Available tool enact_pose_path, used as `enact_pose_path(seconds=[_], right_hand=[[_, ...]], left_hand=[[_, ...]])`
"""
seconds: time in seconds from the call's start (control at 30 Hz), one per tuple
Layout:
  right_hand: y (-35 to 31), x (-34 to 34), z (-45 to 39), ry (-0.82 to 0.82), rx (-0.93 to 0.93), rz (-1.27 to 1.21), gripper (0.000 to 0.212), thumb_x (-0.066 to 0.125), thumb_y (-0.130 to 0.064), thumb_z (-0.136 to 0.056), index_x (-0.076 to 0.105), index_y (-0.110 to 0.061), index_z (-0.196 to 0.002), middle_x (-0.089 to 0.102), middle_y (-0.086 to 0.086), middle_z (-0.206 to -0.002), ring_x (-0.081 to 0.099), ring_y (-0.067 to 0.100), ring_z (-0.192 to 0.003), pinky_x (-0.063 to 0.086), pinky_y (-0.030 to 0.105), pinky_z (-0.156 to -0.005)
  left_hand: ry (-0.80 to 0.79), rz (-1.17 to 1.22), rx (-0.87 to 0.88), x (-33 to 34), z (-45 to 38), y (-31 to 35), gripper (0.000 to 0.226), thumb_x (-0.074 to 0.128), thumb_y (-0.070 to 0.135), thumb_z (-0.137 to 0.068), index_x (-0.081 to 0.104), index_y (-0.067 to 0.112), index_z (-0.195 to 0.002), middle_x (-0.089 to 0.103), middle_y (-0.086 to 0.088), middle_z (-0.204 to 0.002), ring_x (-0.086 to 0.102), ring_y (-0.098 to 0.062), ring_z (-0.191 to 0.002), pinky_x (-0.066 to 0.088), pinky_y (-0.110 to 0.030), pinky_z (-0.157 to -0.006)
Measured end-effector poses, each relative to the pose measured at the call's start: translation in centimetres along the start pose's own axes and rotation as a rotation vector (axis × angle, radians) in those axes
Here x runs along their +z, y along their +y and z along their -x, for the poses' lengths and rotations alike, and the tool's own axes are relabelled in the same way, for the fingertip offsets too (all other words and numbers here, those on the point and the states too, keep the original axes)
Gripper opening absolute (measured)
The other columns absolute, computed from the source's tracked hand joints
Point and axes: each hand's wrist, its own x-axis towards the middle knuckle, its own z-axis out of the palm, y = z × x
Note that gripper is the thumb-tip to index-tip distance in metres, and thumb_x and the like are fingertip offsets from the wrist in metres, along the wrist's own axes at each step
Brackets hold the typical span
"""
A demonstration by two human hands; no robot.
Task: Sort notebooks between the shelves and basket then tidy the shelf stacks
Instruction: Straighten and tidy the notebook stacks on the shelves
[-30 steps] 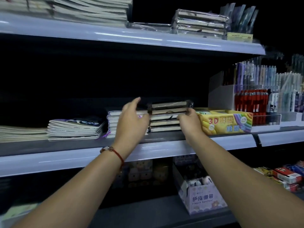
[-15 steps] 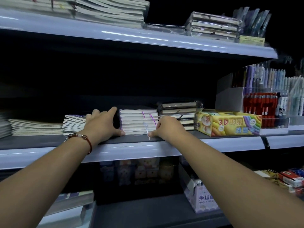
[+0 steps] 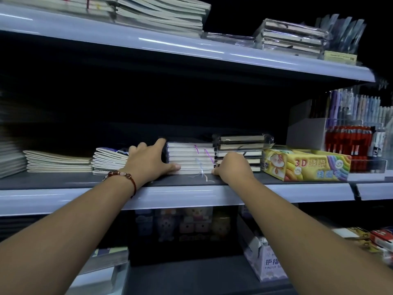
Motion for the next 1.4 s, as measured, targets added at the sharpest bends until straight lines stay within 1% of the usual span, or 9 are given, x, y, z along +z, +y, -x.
enact_pose_path(seconds=[0.13, 0.27, 0.37, 0.5, 0.6, 0.77, 1.0, 1.2, 1.4], right_hand=[[0.3, -0.2, 0.1, -0.041, -0.041, -0.059, 0.028, 0.077, -0.033, -0.081, 0.072, -0.006, -0.079, 0.062, 0.006, -0.066, 0.057, 0.02, -0.059, 0.037, 0.024, -0.047], [0.8, -0.2, -0.1, -0.058, -0.049, -0.097, 0.029, 0.077, -0.038, -0.08, 0.076, -0.009, -0.084, 0.07, 0.007, -0.074, 0.063, 0.022, -0.065, 0.044, 0.026, -0.053], [0.8, -0.1, -0.1, -0.053, -0.05, -0.101, 0.032, 0.078, -0.041, -0.08, 0.075, -0.009, -0.082, 0.069, 0.007, -0.073, 0.064, 0.023, -0.067, 0.044, 0.027, -0.054], [0.5, -0.2, 0.0, -0.064, -0.041, -0.072, 0.036, 0.078, -0.042, -0.079, 0.073, -0.007, -0.083, 0.06, 0.004, -0.064, 0.057, 0.021, -0.061, 0.038, 0.025, -0.051], [0.2, -0.3, -0.2, -0.072, -0.024, -0.026, 0.037, 0.078, -0.043, -0.08, 0.069, -0.007, -0.078, 0.054, 0.002, -0.06, 0.051, 0.018, -0.056, 0.034, 0.025, -0.047], [-0.4, -0.6, -0.3, -0.054, -0.007, 0.058, 0.049, 0.078, -0.043, -0.08, 0.046, -0.011, -0.062, 0.049, 0.002, -0.061, 0.047, 0.016, -0.053, 0.029, 0.025, -0.044], [-0.4, -0.2, -0.3, -0.018, -0.02, 0.079, 0.049, 0.078, -0.042, -0.081, 0.047, -0.01, -0.06, 0.05, 0.003, -0.06, 0.047, 0.017, -0.052, 0.028, 0.026, -0.043], [0.0, 0.0, -0.3, 0.006, -0.055, 0.049, 0.038, 0.075, -0.03, -0.081, 0.052, -0.01, -0.059, 0.053, 0.004, -0.059, 0.05, 0.019, -0.053, 0.031, 0.023, -0.044], [0.6, -0.6, 1.1, -0.003, -0.142, -0.011, 0.036, 0.057, -0.017, -0.087, 0.04, -0.012, -0.057, 0.037, 0.003, -0.05, 0.034, 0.021, -0.047, 0.024, 0.026, -0.045]], left_hand=[[0.032, -0.014, 0.033, 0.6, -0.9, -0.8, 0.059, 0.068, 0.06, -0.081, 0.046, 0.026, -0.123, 0.066, -0.004, -0.109, 0.05, -0.029, -0.107, 0.031, -0.039, -0.087], [0.059, -0.032, 0.049, 1.3, -1.5, -1.4, 0.071, 0.068, 0.051, -0.085, 0.036, 0.026, -0.143, 0.067, 0.0, -0.112, 0.052, -0.027, -0.113, 0.03, -0.039, -0.086], [0.036, -0.048, 0.035, 1.6, -1.8, -1.8, 0.068, 0.065, 0.05, -0.087, 0.037, 0.024, -0.143, 0.066, -0.001, -0.114, 0.051, -0.027, -0.114, 0.026, -0.038, -0.083], [-0.061, 0.004, -0.03, 1.0, -1.2, -1.3, 0.093, 0.063, 0.082, -0.066, 0.036, 0.029, -0.138, 0.057, -0.01, -0.116, 0.044, -0.034, -0.113, 0.036, -0.042, -0.091], [-0.059, -0.051, -0.006, 0.9, -1.0, -1.0, 0.086, 0.071, 0.074, -0.067, 0.038, 0.025, -0.13, 0.057, -0.009, -0.11, 0.045, -0.033, -0.109, 0.035, -0.041, -0.091], [-0.031, -0.074, 0.027, 0.8, -1.2, -0.9, 0.074, 0.072, 0.072, -0.066, 0.037, 0.025, -0.111, 0.061, -0.006, -0.101, 0.051, -0.03, -0.105, 0.035, -0.042, -0.09], [0.007, -0.145, 0.032, 0.7, -1.3, -0.3, 0.079, 0.074, 0.068, -0.068, 0.041, 0.019, -0.121, 0.065, -0.007, -0.109, 0.053, -0.03, -0.109, 0.035, -0.042, -0.092], [0.015, -0.156, 0.034, 1.0, -1.3, -0.3, 0.077, 0.074, 0.067, -0.07, 0.041, 0.018, -0.12, 0.065, -0.007, -0.109, 0.053, -0.03, -0.11, 0.035, -0.042, -0.093], [-0.061, -0.102, 0.043, 1.0, -1.1, -1.1, 0.075, 0.066, 0.073, -0.072, 0.039, 0.024, -0.123, 0.064, -0.007, -0.113, 0.053, -0.032, -0.109, 0.035, -0.045, -0.092]])
